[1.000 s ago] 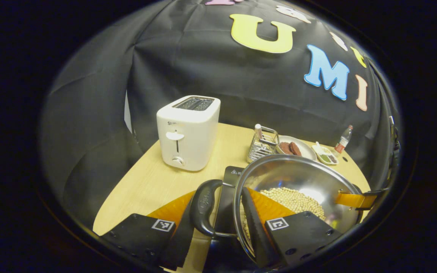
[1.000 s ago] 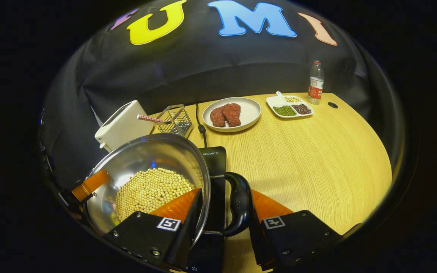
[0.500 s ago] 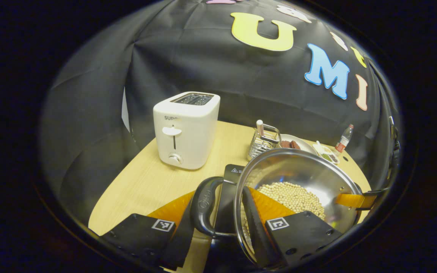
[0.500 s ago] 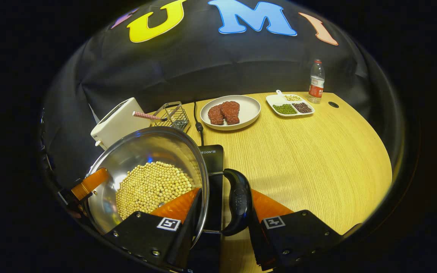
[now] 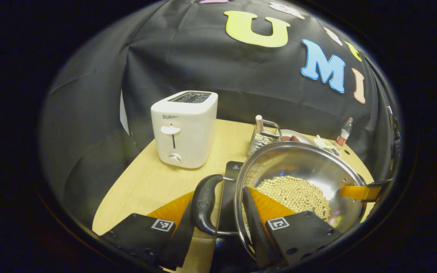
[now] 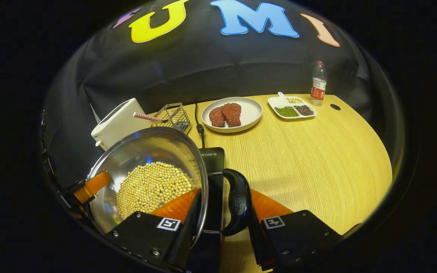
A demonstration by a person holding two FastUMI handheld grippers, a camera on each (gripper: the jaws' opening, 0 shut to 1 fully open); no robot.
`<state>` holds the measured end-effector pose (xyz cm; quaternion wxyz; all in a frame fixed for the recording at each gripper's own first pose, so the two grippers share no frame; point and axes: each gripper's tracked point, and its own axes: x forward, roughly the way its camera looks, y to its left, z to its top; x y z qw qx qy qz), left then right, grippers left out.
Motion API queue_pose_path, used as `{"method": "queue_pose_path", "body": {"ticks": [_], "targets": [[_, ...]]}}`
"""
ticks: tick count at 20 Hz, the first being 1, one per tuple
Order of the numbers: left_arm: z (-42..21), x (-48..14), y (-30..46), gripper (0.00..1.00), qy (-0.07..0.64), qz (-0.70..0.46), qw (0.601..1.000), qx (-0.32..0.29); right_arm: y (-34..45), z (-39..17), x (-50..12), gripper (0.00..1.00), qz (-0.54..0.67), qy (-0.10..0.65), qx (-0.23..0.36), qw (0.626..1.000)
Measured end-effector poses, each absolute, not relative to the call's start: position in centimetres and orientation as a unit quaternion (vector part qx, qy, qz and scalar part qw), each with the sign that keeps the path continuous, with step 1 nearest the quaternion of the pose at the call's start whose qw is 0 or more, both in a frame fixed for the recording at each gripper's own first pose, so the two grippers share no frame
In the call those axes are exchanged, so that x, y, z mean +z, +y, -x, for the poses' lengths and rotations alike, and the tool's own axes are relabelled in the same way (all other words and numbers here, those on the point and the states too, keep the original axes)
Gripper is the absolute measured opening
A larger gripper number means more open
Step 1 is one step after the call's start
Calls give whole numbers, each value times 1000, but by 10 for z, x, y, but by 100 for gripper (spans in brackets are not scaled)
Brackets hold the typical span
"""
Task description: First push the handle of the pot to place it horizontally, then grasp the pot with both hands and set it on the induction cooktop.
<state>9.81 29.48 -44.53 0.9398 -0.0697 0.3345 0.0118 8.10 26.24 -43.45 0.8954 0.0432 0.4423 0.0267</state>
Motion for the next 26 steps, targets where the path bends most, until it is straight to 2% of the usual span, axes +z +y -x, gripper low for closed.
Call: {"method": "queue_pose_path", "body": {"ticks": [3, 4, 5, 9, 10, 12, 15, 17, 21, 22, 24, 26], "targets": [[-98, -433, 296, 78, 319, 51, 946, 10, 263, -84, -434, 65, -34, 439, 31, 897], [-98, -427, 295, 80, 313, 50, 949, 7, 263, -86, -432, 60, -23, 433, 33, 901], [-97, -423, 295, 83, 311, 50, 949, 7, 261, -89, -427, 68, -9, 424, 35, 905], [-96, -413, 307, 84, 305, 48, 951, 22, 257, -95, -413, 75, 17, 400, 37, 915], [-95, -409, 309, 89, 301, 49, 952, 25, 255, -96, -407, 78, 19, 393, 36, 918], [-93, -400, 312, 87, 296, 52, 953, 30, 250, -98, -396, 82, 21, 380, 35, 924], [-93, -381, 315, 84, 284, 43, 957, 37, 246, -102, -373, 83, 22, 354, 40, 934], [-94, -352, 312, 84, 266, 43, 962, 43, 244, -104, -347, 83, 18, 329, 45, 943], [-91, -266, 286, 90, 203, 34, 978, 36, 229, -109, -272, 83, 14, 257, 49, 965], [-90, -243, 277, 87, 187, 35, 981, 35, 223, -109, -256, 83, 14, 242, 48, 969], [-83, -203, 260, 89, 160, 37, 986, 35, 214, -106, -228, 83, 9, 225, 44, 973], [-71, -162, 237, 87, 134, 37, 990, 37, 205, -102, -195, 83, 1, 205, 40, 978]]}}
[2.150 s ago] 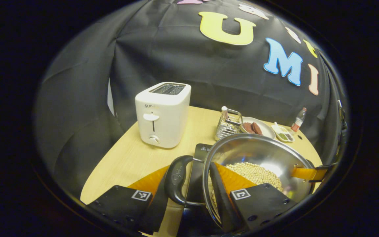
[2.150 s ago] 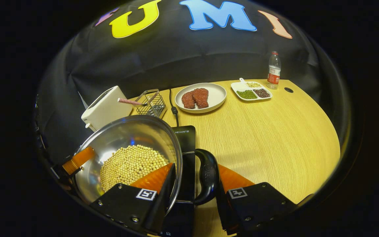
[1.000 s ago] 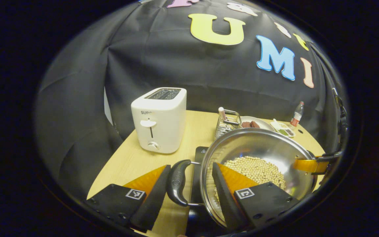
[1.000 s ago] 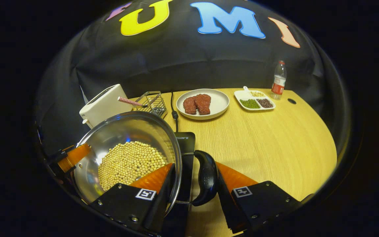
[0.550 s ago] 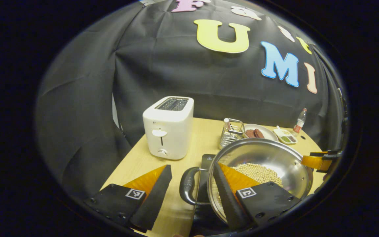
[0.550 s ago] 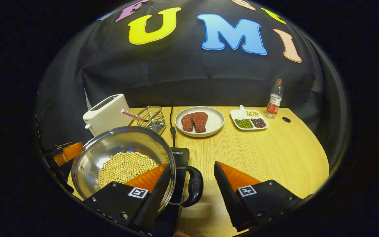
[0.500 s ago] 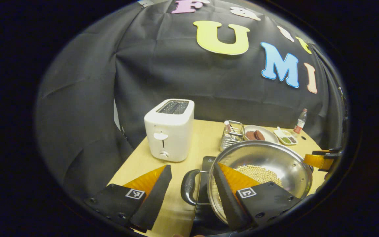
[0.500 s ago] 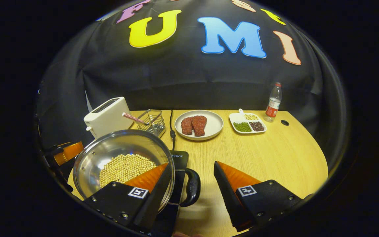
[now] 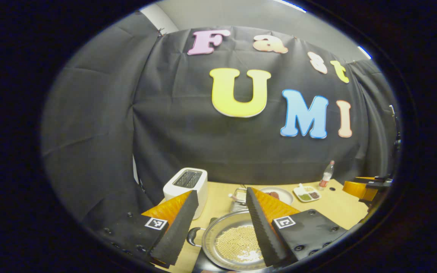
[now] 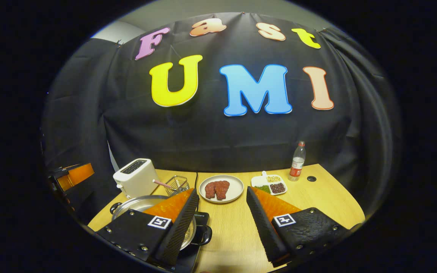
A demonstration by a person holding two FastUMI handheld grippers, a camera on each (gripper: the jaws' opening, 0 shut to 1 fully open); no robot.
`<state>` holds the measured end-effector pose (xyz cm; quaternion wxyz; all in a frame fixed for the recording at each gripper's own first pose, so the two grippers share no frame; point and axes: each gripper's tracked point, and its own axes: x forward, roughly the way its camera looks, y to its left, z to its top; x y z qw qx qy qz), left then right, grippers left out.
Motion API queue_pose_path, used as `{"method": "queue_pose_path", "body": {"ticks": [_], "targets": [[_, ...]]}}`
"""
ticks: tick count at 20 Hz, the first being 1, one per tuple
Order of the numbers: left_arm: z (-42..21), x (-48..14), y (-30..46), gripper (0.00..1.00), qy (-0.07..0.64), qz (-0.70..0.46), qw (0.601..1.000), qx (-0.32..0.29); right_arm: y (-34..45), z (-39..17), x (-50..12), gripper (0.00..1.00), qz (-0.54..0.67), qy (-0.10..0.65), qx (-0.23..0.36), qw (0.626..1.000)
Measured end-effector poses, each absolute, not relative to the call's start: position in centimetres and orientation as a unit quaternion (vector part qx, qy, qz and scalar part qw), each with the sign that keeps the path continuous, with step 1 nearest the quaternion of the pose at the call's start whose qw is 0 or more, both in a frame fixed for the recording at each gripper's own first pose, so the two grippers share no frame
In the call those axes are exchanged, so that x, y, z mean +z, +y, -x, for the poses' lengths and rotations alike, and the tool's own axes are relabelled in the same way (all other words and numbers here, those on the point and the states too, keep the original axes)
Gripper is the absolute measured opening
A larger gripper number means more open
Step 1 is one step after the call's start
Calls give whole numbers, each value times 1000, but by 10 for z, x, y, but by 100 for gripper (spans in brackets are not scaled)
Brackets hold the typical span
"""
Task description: First push the handle of the pot to place it horizontally, then grasp the pot with both hands and set it on the induction cooktop.
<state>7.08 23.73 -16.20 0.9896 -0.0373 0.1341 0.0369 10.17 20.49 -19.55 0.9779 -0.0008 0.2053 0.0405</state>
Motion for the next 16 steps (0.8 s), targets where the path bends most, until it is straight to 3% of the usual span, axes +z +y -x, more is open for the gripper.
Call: {"method": "queue_pose_path", "body": {"ticks": [8, 16], "targets": [[-21, -18, 100, 86, 48, 43, 998, -18, 146, -64, -67, 83, -17, 140, 15, 990], [19, 23, 11, 83, 40, 67, 994, -75, 95, -12, 15, 84, -9, 87, -6, 996]]}}
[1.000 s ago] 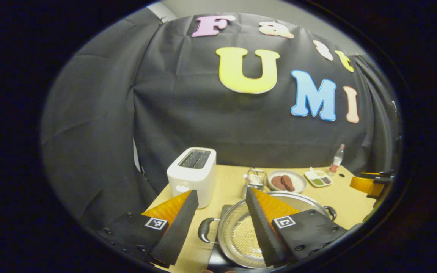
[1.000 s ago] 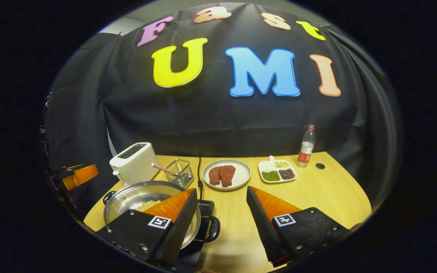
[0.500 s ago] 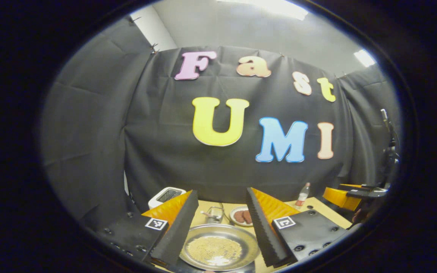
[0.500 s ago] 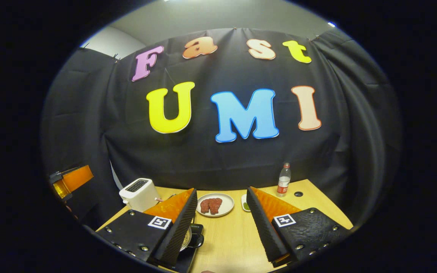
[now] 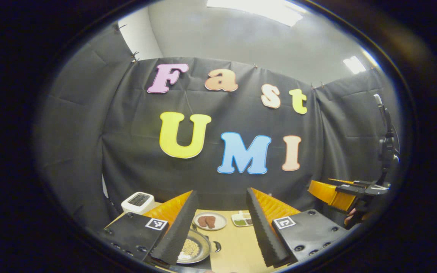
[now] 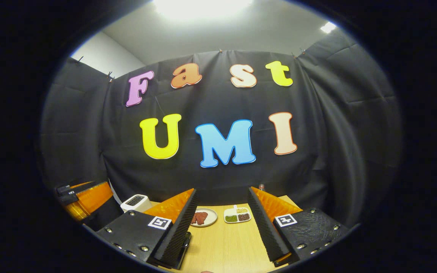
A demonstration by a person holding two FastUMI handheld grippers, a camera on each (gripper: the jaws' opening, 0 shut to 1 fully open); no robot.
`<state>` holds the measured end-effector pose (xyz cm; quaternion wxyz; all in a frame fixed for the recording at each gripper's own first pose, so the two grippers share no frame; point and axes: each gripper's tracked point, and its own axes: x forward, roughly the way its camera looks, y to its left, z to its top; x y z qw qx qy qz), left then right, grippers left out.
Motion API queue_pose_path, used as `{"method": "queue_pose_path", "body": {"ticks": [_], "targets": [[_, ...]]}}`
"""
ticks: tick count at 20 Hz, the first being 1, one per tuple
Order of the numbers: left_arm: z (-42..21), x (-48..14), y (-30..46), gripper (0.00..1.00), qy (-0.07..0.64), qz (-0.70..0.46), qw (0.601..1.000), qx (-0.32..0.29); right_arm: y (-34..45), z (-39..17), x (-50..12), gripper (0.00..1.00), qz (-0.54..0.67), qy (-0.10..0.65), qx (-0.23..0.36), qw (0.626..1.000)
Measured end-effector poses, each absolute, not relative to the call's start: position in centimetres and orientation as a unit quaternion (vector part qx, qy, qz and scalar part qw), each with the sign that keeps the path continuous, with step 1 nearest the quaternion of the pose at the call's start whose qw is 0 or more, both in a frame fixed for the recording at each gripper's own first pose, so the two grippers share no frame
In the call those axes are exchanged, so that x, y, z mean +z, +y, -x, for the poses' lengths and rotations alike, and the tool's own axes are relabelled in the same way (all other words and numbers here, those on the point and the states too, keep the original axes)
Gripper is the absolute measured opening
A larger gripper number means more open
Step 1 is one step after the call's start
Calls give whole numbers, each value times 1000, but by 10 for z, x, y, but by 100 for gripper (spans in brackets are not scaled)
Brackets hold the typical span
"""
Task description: First push the handle of the pot to place it horizontally, then grasp the pot with both hands and set it on the induction cooktop.
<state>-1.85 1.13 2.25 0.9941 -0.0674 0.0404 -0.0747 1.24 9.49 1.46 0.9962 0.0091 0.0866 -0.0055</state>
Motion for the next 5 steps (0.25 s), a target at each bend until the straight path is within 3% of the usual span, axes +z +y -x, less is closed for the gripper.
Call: {"method": "queue_pose_path", "body": {"ticks": [5], "targets": [[24, 31, -5, 83, 32, 56, 994, -86, 79, -4, 16, 84, -7, 86, -16, 996]]}}
